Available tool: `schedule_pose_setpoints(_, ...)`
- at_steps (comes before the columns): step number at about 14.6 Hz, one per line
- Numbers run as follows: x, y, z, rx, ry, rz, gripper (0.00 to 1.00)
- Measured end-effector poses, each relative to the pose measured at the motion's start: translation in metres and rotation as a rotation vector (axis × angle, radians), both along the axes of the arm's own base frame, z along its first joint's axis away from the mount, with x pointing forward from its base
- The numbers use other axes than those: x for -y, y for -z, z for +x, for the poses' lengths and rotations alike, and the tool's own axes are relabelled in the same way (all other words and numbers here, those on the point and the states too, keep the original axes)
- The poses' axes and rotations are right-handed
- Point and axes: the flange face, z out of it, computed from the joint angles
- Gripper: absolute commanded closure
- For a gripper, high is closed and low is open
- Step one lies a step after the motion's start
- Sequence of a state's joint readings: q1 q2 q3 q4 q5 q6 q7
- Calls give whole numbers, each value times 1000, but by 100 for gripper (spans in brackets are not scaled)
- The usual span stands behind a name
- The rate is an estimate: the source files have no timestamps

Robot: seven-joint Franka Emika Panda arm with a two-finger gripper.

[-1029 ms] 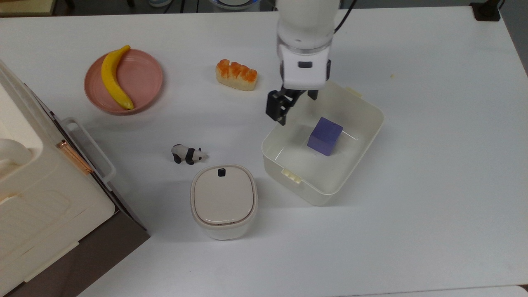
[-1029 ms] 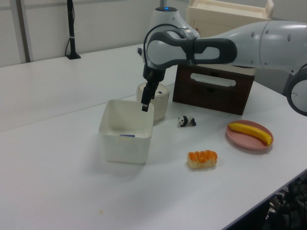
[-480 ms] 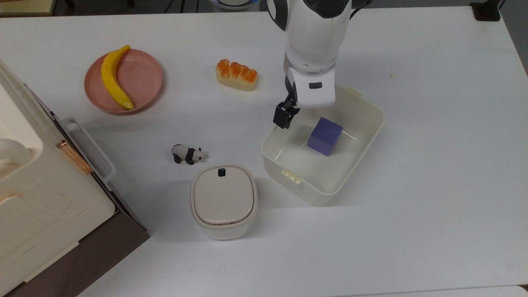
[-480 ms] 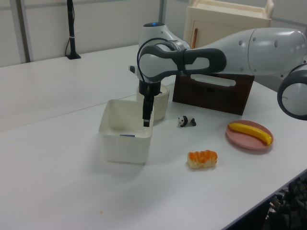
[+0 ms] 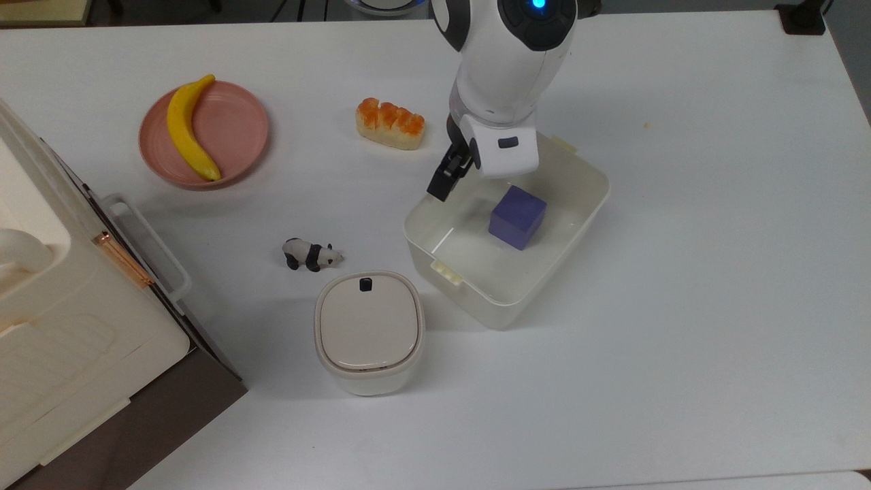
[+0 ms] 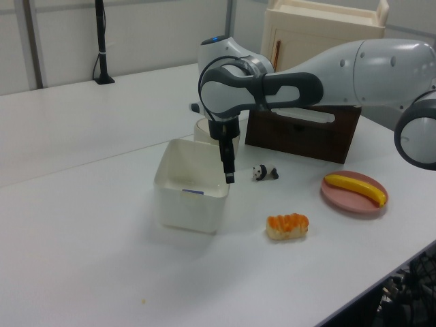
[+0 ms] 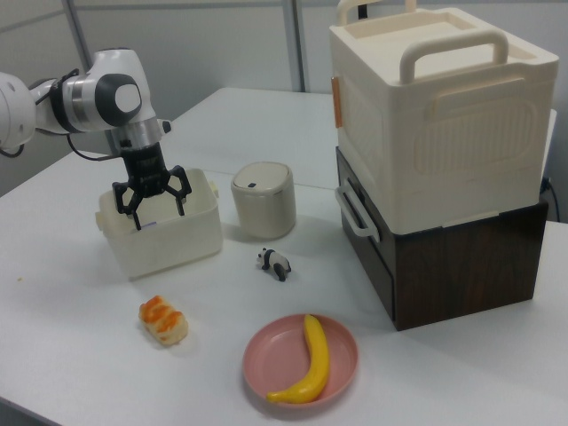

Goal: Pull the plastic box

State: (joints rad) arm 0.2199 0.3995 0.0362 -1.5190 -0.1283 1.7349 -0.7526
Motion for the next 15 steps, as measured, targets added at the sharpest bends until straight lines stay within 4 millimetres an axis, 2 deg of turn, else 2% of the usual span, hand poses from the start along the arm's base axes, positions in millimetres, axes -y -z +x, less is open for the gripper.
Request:
schedule_pose_setpoints(4, 31, -13, -1, -35, -96, -41, 0)
schedule_pose_setpoints(9, 51, -37, -2, -2, -83, -40, 0)
schedule_pose_setpoints(12, 67, -68, -5, 67, 180, 14, 0)
schedule_pose_setpoints(13, 84, -91, -8, 113, 354, 35, 0)
schedule_pose_setpoints(15, 110, -121, -15, 174, 580, 42, 0)
